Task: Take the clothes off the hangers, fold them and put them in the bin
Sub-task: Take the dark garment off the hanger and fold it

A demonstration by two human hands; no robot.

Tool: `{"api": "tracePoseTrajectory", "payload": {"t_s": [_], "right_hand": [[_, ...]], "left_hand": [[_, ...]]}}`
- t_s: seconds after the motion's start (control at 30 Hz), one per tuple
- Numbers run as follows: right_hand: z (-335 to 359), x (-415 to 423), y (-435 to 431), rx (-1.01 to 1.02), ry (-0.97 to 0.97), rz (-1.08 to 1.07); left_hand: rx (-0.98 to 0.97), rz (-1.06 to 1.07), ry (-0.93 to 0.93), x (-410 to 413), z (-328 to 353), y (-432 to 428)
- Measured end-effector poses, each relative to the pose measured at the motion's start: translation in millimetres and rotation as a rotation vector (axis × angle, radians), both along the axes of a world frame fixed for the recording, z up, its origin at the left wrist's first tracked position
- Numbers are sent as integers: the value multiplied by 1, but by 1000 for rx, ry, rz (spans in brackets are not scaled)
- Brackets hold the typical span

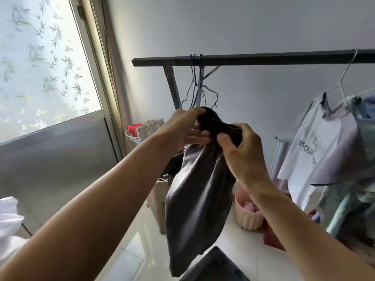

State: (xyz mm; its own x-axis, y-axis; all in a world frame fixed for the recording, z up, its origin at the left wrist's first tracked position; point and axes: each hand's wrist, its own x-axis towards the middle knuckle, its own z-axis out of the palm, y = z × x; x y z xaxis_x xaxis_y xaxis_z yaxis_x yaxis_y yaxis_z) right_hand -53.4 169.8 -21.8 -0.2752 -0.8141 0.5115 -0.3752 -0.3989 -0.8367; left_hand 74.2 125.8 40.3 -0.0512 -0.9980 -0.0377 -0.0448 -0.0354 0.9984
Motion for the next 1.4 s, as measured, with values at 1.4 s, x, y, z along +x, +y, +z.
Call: {"api": "tracePoseTrajectory", "payload": {"t_s": [1.4], "right_hand": [[-12,-94,22,236,-831,479]], "left_hand": [[70,-408,279,-22,-38,-23]]}}
